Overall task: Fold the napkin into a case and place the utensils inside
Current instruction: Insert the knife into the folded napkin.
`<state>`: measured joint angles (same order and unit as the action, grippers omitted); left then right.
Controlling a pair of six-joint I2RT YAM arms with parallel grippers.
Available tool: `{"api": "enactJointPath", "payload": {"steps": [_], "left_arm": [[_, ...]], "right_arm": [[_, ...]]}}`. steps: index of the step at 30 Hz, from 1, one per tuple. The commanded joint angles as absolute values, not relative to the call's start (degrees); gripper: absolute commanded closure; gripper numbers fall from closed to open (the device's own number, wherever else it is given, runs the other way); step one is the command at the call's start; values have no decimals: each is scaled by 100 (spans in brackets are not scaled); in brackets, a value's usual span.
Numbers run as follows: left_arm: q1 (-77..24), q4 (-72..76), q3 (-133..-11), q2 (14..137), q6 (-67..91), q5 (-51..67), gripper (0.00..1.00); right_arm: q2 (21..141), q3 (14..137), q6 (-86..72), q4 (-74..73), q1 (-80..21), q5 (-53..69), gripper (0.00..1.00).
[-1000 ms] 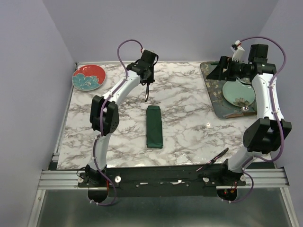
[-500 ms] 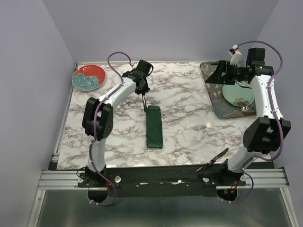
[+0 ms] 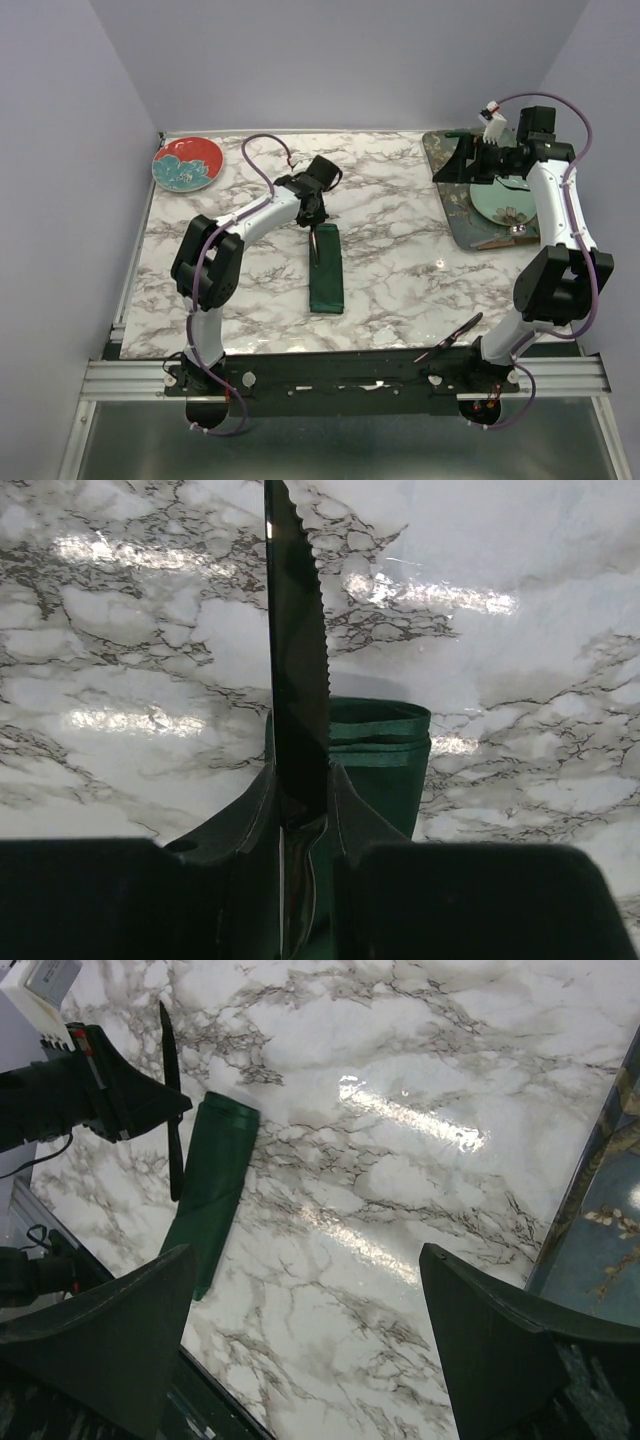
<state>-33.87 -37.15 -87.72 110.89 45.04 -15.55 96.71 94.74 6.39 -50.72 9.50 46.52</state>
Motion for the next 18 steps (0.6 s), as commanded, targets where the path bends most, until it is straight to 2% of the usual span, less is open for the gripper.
{"api": "enactJointPath", "payload": {"steps": [1, 18], "left_arm": [[-3612, -3446, -8684, 10863, 4772, -1986, 100], [-3656, -2672, -7788, 10653, 4693, -1679, 100]], "right_arm": [[9458, 9273, 765, -5203, 984, 4843, 0], [9202, 8859, 905, -5203, 984, 4869, 0]]}}
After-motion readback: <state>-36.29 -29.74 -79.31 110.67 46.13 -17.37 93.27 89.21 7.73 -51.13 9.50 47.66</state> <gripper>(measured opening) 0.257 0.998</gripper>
